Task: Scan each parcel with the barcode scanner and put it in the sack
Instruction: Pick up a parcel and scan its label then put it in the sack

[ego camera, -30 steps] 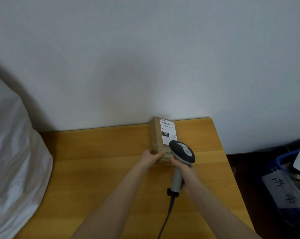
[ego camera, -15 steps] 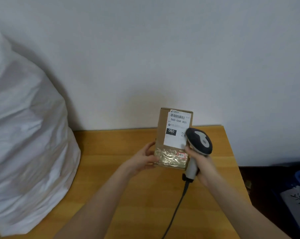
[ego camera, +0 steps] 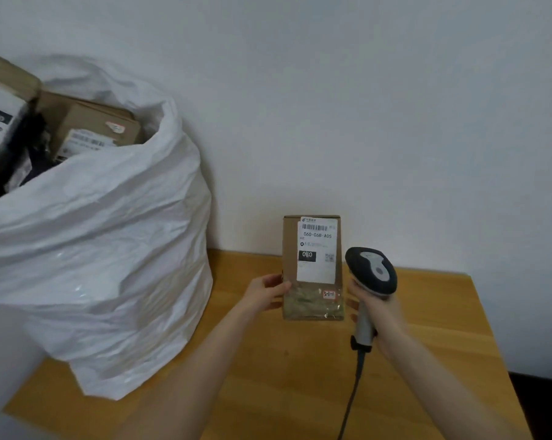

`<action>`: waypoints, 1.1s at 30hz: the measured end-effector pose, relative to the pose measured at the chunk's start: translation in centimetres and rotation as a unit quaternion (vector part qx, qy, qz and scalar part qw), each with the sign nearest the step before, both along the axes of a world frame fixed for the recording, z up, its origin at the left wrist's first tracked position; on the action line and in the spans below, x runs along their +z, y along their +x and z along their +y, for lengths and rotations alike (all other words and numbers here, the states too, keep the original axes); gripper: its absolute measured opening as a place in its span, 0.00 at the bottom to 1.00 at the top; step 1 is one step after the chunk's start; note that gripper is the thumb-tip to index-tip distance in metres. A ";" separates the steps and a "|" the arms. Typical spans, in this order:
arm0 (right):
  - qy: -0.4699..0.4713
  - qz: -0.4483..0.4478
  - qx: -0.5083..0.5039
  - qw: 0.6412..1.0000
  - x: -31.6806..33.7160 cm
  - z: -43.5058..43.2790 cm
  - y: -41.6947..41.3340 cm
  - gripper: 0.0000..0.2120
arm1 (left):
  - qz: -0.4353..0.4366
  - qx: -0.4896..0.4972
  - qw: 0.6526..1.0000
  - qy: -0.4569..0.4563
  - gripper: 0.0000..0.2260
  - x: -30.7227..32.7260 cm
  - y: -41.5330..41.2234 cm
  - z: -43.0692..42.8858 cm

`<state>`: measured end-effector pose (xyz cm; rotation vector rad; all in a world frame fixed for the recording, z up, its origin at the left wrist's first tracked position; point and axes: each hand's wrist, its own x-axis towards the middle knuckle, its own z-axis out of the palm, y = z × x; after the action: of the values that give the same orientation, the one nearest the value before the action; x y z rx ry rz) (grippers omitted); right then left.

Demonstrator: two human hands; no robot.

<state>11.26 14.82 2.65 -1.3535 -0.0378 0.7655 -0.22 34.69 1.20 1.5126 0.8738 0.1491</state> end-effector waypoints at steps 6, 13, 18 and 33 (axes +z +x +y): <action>0.004 -0.044 0.035 0.998 2.5 1.1 -4.4 0.07 | -0.013 0.025 1.000 -0.012 0.23 -0.8 -1.5 1.7; -0.020 -0.076 0.021 0.997 3.7 2.0 -7.3 0.10 | 0.013 0.004 1.000 -0.006 0.23 -2.4 -1.3 2.4; -0.044 -0.070 0.008 0.997 4.0 2.0 -7.5 0.10 | 0.033 0.008 0.999 -0.001 0.22 -3.5 -0.8 2.3; -0.067 -0.070 0.017 0.995 3.7 0.7 -6.5 0.09 | 0.041 0.017 0.999 0.004 0.19 -4.2 0.6 1.2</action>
<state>4.73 15.50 6.38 -1.5351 -0.1223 0.7116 0.40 35.85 -2.99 1.5206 0.9650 0.1159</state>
